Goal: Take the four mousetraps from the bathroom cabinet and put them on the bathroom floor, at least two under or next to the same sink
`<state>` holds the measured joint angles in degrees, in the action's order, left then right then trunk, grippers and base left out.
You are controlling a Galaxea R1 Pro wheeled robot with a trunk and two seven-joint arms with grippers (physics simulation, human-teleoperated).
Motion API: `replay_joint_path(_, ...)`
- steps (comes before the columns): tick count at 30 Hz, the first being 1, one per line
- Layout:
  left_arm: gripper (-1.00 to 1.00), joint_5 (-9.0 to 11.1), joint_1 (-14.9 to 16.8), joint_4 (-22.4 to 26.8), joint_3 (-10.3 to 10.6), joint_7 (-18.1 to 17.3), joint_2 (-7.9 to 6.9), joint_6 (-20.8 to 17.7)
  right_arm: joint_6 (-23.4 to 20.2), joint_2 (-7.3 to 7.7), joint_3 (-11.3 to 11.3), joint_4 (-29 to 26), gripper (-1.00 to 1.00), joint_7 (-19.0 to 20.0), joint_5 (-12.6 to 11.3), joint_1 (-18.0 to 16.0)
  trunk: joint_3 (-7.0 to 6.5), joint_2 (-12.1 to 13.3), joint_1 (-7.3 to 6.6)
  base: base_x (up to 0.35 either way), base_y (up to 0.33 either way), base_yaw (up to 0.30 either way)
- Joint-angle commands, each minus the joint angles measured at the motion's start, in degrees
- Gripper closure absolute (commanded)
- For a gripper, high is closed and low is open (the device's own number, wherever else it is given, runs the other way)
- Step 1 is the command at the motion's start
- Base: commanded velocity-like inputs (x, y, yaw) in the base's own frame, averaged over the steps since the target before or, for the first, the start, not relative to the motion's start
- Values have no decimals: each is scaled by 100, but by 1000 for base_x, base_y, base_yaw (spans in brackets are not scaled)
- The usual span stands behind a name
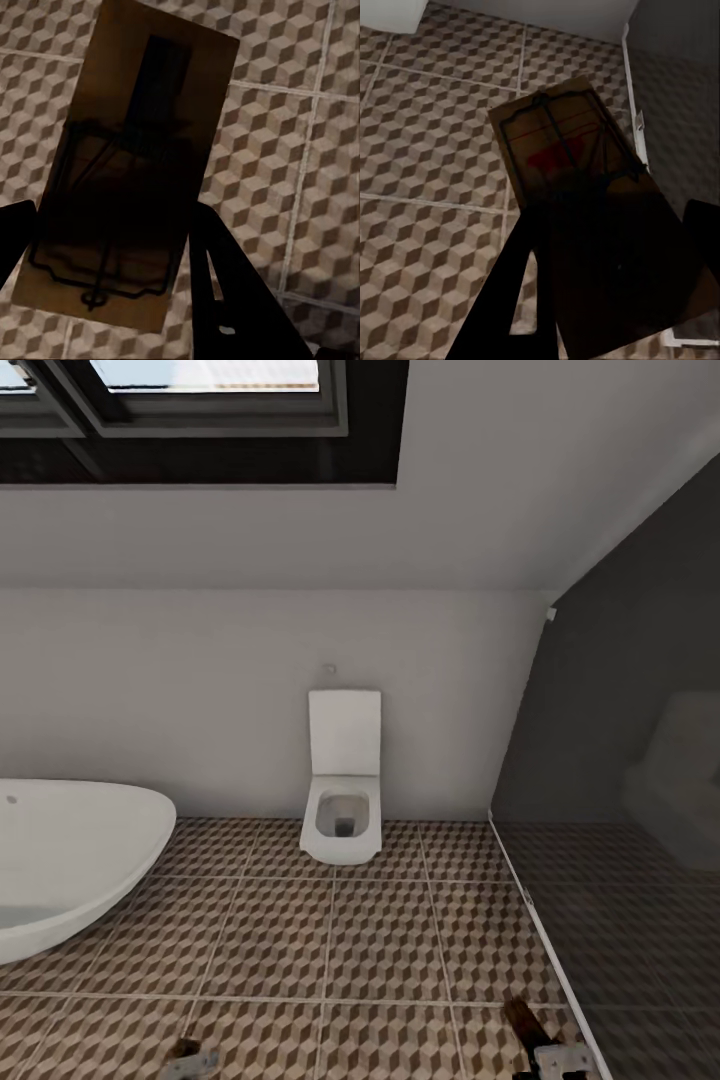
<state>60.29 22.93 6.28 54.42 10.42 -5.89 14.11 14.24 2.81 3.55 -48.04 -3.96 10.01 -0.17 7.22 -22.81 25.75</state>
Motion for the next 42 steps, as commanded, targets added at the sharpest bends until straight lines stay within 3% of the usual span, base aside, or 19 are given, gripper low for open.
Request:
replay_joint_path(1, 100, 31, 11, 260, 37, 29, -87, -103, -294, -20, -1, -240, 100, -59, 83, -68, 12, -11, 3, 0, 0, 0)
replay_joint_path(5, 100, 27, 111, 880, 34, 41, -324, -473, -933, -163, -8, -640, 100, -71, 121, -478, 12, -11, 3, 0, 0, 0)
replay_joint_path(6, 100, 27, 201, 1024, 34, 42, -380, -657, -1033, -242, -10, -677, 100, -74, 129, -629, 12, -11, 3, 0, 0, 0)
replay_joint_path(8, 100, 27, 535, 1329, 33, 40, -499, -1288, -1490, -555, -17, -716, 100, -77, 207, -1079, 12, -11, 3, 0, 0, 0)
replay_joint_path(13, 100, 15, 1323, 1487, 26, 128, -536, -2102, -2407, -1076, -31, -609, 100, -80, 403, -1926, 12, -11, 3, 0, 0, 0)
replay_joint_path(16, 100, 6, 1514, 1506, 27, 427, -528, -2386, -2565, -1227, -38, -388, 100, -85, 430, -2200, 12, -11, 3, 0, 0, 0)
replay_joint_path(19, 100, -42, 1560, 1503, 45, 528, -483, -2334, -2584, -1265, -44, -221, 100, -86, 437, -2270, 12, -11, 3, 0, 0, 0)
replay_joint_path(22, 100, -185, 1577, 1503, 73, 544, -387, -1839, -2489, -1265, -41, -132, 100, -87, 450, -2295, 12, -11, 3, 0, 0, 0)
replay_joint_path(27, 100, -946, 1582, 1509, 80, 555, -169, -1468, -2335, -1258, -41, -104, 100, -87, 451, -2303, 12, -11, 3, 0, 0, 0)
replay_joint_path(30, 100, -1197, 1583, 1556, 78, 561, -130, -1431, -2324, -1254, -46, -116, 100, -86, 459, -2304, 12, -11, 3, 0, 0, 0)
replay_joint_path(42, 100, -1277, 1583, 1776, 53, 592, -123, -1438, -2327, -1254, -70, -533, 100, -70, 458, -2304, 12, -11, 3, 0, 0, 0)
